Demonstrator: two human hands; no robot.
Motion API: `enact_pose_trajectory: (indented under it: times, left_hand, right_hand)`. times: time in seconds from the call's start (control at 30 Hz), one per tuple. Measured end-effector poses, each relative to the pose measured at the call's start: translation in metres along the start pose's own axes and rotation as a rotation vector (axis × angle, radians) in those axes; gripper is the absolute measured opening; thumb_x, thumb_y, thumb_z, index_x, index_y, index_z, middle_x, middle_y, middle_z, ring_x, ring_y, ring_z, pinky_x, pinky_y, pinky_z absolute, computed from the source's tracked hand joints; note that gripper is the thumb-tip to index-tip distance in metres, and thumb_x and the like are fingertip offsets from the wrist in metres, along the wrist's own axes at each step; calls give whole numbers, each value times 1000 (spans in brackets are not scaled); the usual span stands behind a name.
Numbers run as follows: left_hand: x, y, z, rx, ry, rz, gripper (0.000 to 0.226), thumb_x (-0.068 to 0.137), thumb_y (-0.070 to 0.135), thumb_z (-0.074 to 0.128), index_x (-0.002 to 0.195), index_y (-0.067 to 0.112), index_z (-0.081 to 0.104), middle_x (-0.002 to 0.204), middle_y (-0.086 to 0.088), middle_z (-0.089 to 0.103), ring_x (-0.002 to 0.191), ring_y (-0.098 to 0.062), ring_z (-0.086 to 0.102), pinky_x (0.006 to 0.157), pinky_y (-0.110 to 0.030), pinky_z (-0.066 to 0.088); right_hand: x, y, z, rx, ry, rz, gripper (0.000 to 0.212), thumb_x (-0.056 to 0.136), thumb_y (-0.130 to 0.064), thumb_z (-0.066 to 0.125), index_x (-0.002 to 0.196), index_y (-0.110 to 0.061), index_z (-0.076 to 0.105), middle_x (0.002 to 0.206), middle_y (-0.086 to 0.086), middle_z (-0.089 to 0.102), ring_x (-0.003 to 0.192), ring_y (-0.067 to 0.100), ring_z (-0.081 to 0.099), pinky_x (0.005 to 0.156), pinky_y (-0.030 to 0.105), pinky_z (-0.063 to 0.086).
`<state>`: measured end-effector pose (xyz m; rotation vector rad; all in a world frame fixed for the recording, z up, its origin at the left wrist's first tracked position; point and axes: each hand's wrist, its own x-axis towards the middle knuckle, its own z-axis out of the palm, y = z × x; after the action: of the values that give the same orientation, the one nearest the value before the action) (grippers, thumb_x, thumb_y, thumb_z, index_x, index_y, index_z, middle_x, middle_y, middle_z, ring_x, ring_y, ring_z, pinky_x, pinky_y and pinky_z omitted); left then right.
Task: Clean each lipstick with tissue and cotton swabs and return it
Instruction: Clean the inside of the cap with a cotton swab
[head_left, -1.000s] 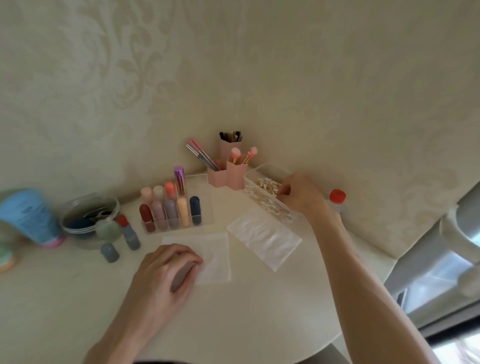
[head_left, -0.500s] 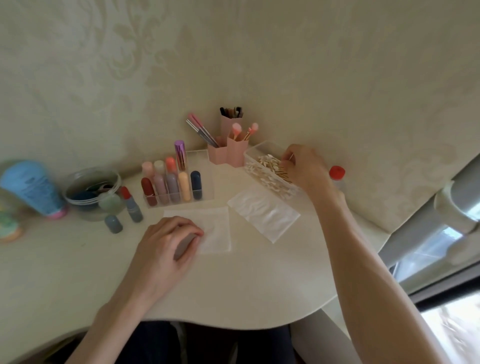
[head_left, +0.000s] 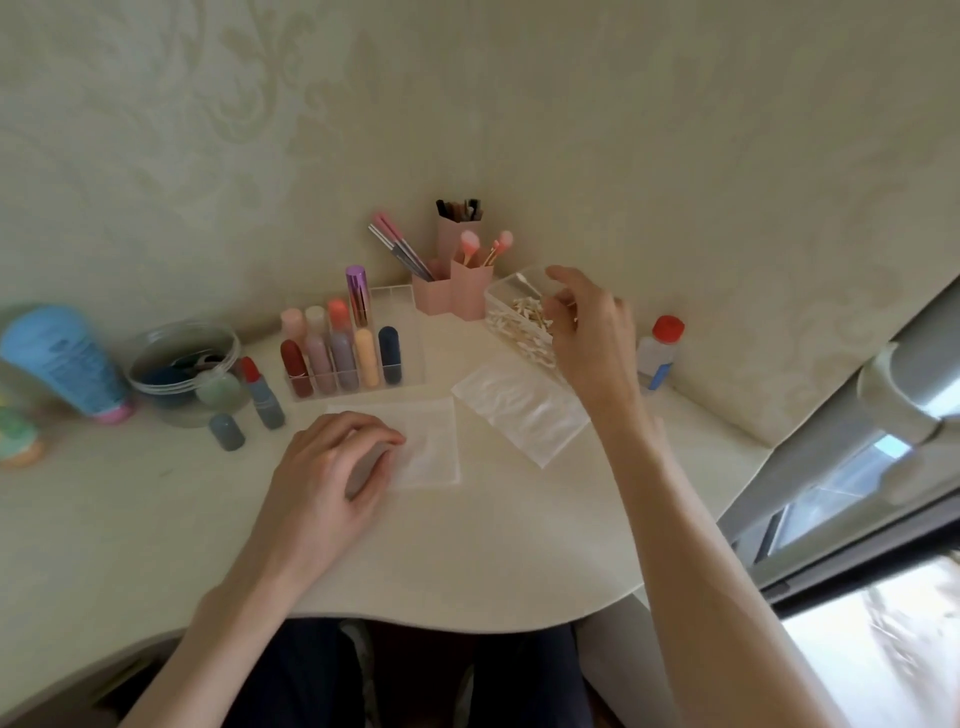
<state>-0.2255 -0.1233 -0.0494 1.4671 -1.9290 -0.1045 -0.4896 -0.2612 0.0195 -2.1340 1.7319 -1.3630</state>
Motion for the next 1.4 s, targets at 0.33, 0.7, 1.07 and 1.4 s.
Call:
enact_pose_trajectory:
  times: [0.33, 0.7, 1.07, 1.4]
  left_hand:
    - [2, 12, 4, -69, 31, 10, 20, 93, 12, 72, 110, 22, 74, 109, 14, 65, 104, -8, 63, 91, -36, 53]
    - [23, 29, 31, -95, -62, 44, 21, 94, 12, 70, 113, 22, 74, 112, 11, 68, 106, -12, 63, 95, -43, 53]
    - [18, 30, 24, -127, -24, 13, 23, 97, 12, 66, 117, 22, 71, 116, 11, 66, 107, -10, 63, 96, -38, 53]
    - [17, 46, 10, -537, -17, -114, 68, 90, 46, 72, 149, 21, 50, 140, 16, 61, 117, -8, 65, 94, -24, 54]
  right_hand:
    - [-37, 31, -32, 3, 172, 223, 21, 110, -17, 43, 125, -5, 50, 100, 9, 64, 96, 38, 62, 70, 36, 34]
    - [-38, 54, -56, -201, 270, 376, 45, 97, -43, 71, 127, -12, 59, 110, 9, 74, 103, 36, 66, 70, 33, 29]
    - [-33, 39, -59, -188, 279, 394, 39, 90, -52, 70, 111, -19, 76, 87, 12, 73, 91, 38, 67, 72, 37, 43]
    - [-80, -61, -23, 452, -232, 120, 39, 87, -28, 86, 62, -41, 60, 47, -15, 27, 51, 10, 20, 51, 23, 15]
